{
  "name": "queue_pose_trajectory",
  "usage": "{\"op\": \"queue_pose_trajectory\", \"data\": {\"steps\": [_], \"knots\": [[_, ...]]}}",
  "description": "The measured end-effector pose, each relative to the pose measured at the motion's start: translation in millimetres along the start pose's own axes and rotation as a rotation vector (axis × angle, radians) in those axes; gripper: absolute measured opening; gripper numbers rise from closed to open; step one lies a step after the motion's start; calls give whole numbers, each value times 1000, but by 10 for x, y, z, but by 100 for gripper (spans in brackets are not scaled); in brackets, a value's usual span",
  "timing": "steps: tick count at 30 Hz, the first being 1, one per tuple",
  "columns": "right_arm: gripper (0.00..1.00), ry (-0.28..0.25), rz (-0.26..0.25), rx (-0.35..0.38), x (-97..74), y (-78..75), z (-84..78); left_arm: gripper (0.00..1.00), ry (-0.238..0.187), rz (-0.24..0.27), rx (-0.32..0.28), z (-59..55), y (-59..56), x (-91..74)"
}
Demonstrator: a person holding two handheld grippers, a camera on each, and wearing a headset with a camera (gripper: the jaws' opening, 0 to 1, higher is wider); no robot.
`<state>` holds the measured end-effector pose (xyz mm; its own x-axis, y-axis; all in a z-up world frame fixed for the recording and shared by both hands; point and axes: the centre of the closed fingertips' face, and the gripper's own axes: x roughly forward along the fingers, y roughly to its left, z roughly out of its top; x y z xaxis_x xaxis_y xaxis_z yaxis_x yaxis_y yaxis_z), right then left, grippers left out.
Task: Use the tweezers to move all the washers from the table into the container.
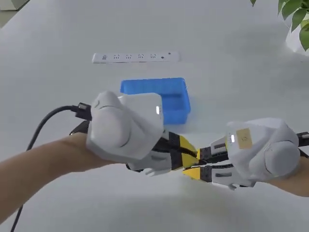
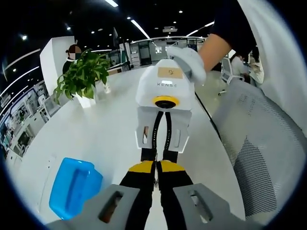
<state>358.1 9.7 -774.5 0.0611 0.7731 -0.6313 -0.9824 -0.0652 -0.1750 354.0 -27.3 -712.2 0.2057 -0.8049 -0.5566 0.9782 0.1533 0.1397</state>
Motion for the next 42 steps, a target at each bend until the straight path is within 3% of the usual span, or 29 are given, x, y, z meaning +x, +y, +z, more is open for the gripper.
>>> {"op": "queue_pose_trajectory", "data": {"steps": [11, 22, 26, 35, 42], "knots": [[8, -6, 5, 4, 22, 4, 17, 7, -23, -9, -3, 8, 11, -49], [8, -8, 8, 9, 32, 13, 24, 12, 13, -22, 5, -74, -5, -78], [8, -11, 8, 15, 32, 13, 27, 7, -6, -19, 18, -47, -13, -88], [8, -3, 5, 12, 42, 13, 34, 6, 6, -7, 18, -58, -14, -89], [8, -24, -7, 7, 89, -2, 172, 5, 4, 12, 15, -50, -5, -204]]}}
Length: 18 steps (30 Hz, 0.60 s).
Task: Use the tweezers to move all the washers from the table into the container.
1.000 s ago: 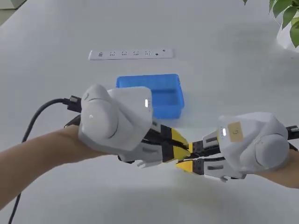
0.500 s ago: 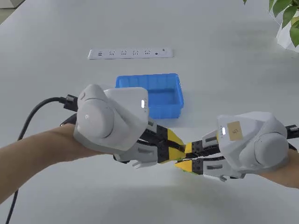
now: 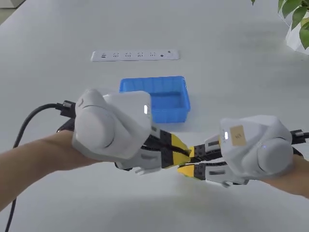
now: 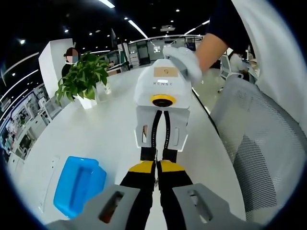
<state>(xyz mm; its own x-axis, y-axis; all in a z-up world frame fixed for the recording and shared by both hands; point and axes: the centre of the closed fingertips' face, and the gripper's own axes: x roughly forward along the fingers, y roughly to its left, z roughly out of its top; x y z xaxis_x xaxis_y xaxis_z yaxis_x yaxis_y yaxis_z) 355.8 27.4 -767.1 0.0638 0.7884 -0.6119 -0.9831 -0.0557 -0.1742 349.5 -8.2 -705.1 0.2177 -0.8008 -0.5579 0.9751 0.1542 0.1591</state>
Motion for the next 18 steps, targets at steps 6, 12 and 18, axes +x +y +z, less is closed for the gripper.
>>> {"op": "queue_pose_trajectory", "data": {"steps": [6, 12, 18], "knots": [[8, -16, -7, -14, 71, -26, 114, 5, 1, 24, -6, -57, 41, -151], [10, -24, -14, -23, 119, -32, 179, 5, 0, 42, -22, -88, 47, -236], [11, -29, -15, -11, 136, -34, 198, 5, -4, 47, -42, -104, 53, -281]]}}
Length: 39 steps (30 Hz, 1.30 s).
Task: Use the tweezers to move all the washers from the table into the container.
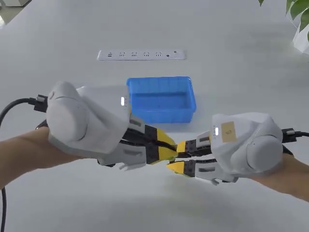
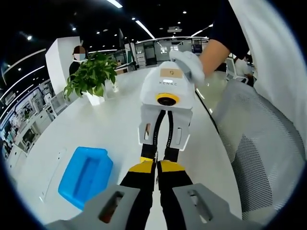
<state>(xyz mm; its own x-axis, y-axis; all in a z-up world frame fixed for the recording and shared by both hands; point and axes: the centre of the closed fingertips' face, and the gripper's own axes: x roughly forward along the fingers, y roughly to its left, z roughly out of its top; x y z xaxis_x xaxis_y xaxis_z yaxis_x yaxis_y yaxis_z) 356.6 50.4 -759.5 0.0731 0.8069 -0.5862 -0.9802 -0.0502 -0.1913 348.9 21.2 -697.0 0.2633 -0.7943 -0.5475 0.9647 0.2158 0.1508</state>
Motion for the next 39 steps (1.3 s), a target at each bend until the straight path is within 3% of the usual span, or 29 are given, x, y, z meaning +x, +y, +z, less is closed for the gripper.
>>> {"op": "queue_pose_trajectory", "data": {"steps": [13, 17, 30, 39], "knots": [[18, 9, -23, 57, 26, -42, -56, 6, 0, 28, -24, -74, 68, -85], [19, 8, -25, 70, 44, -53, -59, 6, 20, 37, -17, -147, 97, -147], [22, 16, -29, 80, 70, -46, -123, 6, 53, 93, -42, -299, 307, -278], [23, 8, -54, 99, 52, -84, -138, 6, 63, 84, -38, -343, 309, -264]]}}
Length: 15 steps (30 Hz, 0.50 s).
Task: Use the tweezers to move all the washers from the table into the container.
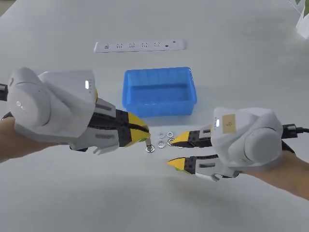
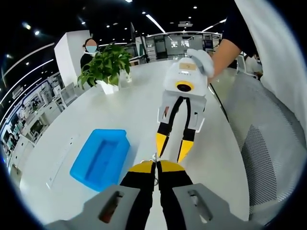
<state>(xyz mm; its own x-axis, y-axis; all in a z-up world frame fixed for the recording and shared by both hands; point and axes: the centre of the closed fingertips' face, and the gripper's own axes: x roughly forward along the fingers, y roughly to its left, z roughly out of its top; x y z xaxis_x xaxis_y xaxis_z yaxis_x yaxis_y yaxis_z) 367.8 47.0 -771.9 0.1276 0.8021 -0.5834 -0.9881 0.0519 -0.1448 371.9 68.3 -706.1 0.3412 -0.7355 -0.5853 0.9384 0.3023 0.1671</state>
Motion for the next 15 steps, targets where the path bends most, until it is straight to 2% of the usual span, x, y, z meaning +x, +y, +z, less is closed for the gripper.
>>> {"op": "queue_pose_trajectory", "data": {"steps": [15], "knots": [[23, 7, 10, 14, 23, 4, -29, 6, 8, -24, -21, -37, -5, 43]]}}
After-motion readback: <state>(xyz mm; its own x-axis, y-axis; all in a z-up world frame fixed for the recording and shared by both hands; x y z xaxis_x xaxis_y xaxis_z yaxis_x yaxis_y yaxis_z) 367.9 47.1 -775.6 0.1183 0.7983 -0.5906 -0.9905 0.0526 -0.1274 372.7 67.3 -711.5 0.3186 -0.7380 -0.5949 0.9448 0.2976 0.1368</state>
